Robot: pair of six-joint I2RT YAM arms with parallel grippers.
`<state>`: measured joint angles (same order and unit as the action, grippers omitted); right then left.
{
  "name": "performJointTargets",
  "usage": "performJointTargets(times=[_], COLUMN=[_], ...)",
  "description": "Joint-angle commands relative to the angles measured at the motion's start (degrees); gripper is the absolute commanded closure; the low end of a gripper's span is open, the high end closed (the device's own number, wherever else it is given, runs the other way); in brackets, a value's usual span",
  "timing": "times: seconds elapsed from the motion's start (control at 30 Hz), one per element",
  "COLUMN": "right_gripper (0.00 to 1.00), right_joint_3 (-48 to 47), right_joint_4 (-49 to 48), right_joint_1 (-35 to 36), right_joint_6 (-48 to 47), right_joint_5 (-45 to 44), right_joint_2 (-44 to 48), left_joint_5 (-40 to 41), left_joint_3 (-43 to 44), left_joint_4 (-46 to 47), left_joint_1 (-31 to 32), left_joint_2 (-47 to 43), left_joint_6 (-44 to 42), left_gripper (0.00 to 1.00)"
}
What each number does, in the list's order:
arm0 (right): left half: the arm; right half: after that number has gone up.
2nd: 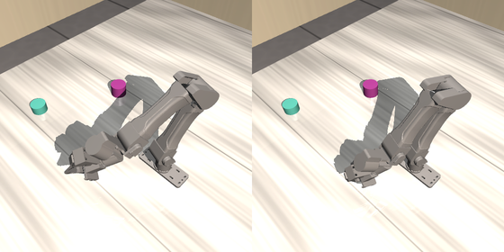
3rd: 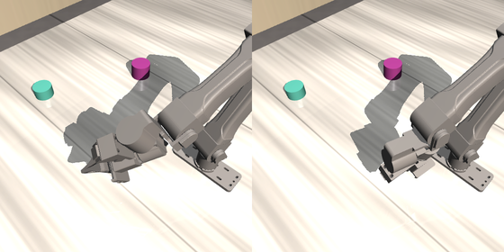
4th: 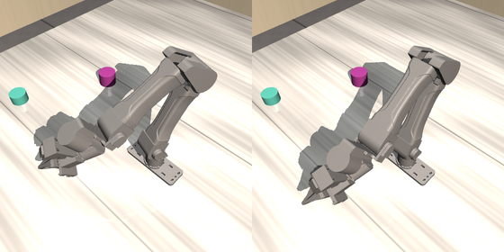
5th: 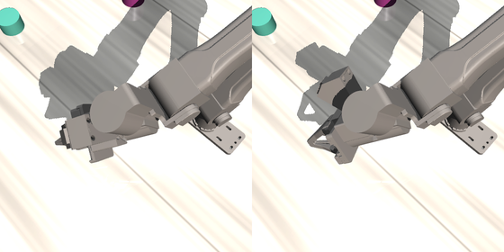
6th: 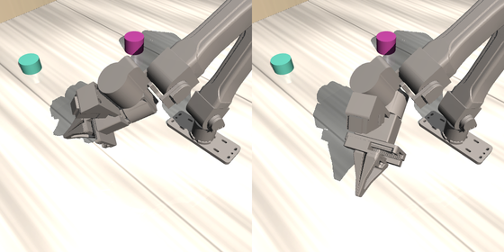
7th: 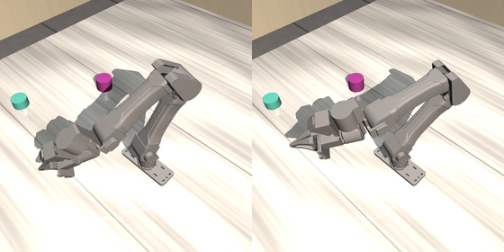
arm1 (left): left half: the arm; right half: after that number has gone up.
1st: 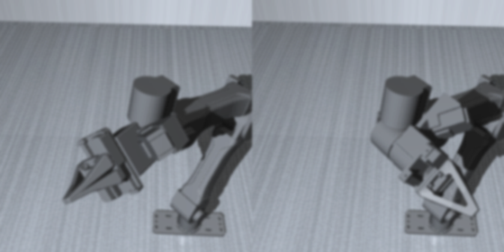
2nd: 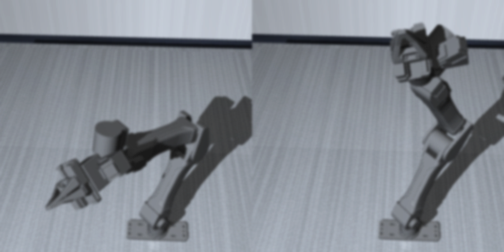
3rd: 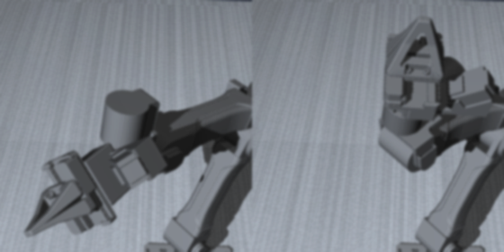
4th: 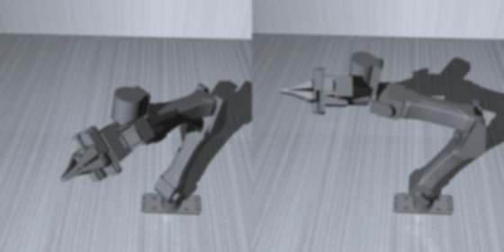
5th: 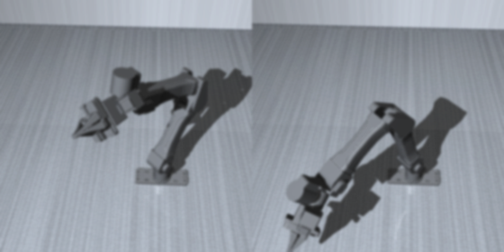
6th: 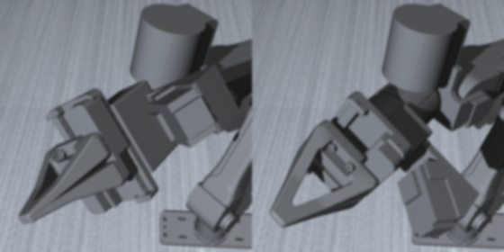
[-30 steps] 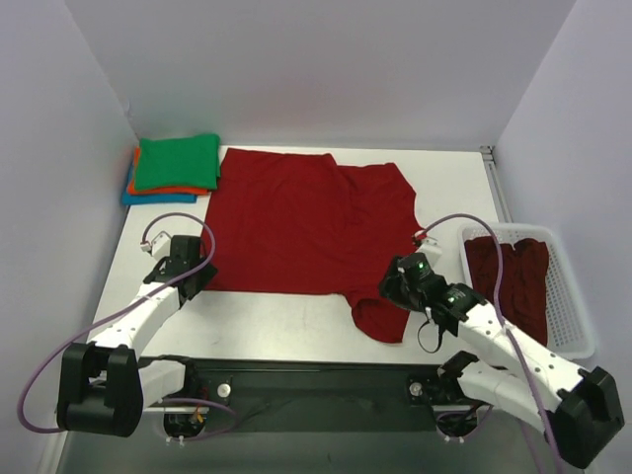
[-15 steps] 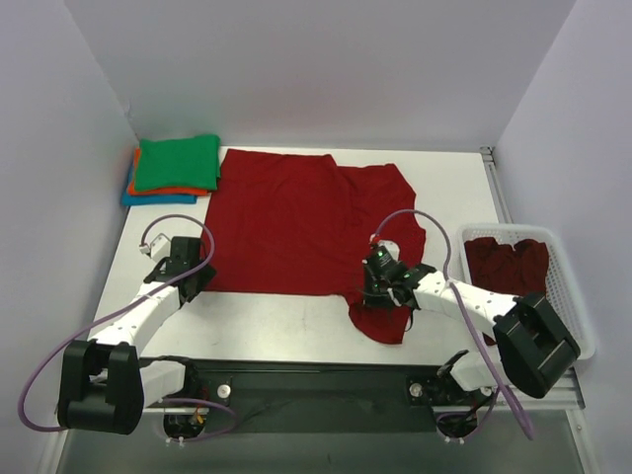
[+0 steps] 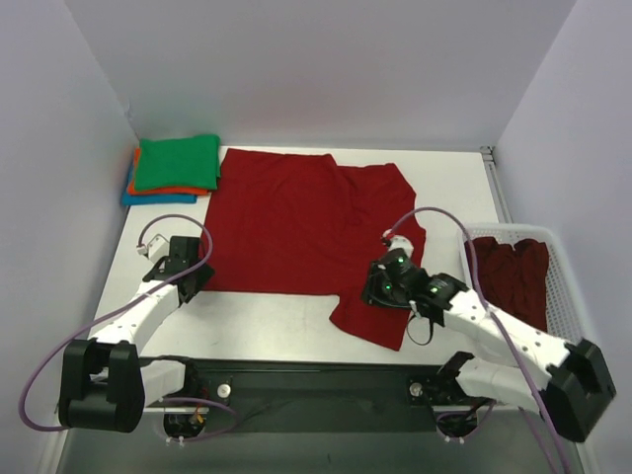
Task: Fold and stack the t-shirts
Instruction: Flatten out the tshirt
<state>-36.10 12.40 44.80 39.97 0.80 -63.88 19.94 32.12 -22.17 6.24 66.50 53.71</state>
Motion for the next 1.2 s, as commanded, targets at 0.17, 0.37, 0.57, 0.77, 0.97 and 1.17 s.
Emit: performJointTargets(times=[0.17,0.37,0.57,0.77,0.97,1.17], right_gripper=[0.62,0.53,0.44,0.43,0.44,0.51], right_joint_3=[4.3,5.3,5.6,6.3,8.5,8.6], right_joint_4=[9.7,7.2,2.3,-2.1,-7.6,-11.8], right_joint_1=[-18.4,-31.3,-37.2,-38.4,-38.8,-38.8], right_joint_6=[-1.4,-4.5,-4.8,-4.1,-1.8,0.7], right_joint_5=[-3.6,3.2,7.5,8.2,6.2,5.4], right_joint_2=[13.5,11.1,6.9,2.1,-2.4,-8.7], left_joint_5=[6.3,5.8,4.8,3.5,3.7,2.6], left_joint_3=[4.4,3.9,2.7,3.2,2.5,2.9], left_joint_4=[-4.5,-3.0,1.8,5.0,6.2,6.4], left_joint_1=[-1.1,-1.3,-1.5,-1.5,-1.5,-1.5], left_joint_2=[2.4,5.4,8.6,11.8,13.2,13.8], left_joint_6=[3.4,5.0,6.8,7.6,7.4,6.4], left_gripper=[0.36,0.40,0.41,0.46,0.66,0.89])
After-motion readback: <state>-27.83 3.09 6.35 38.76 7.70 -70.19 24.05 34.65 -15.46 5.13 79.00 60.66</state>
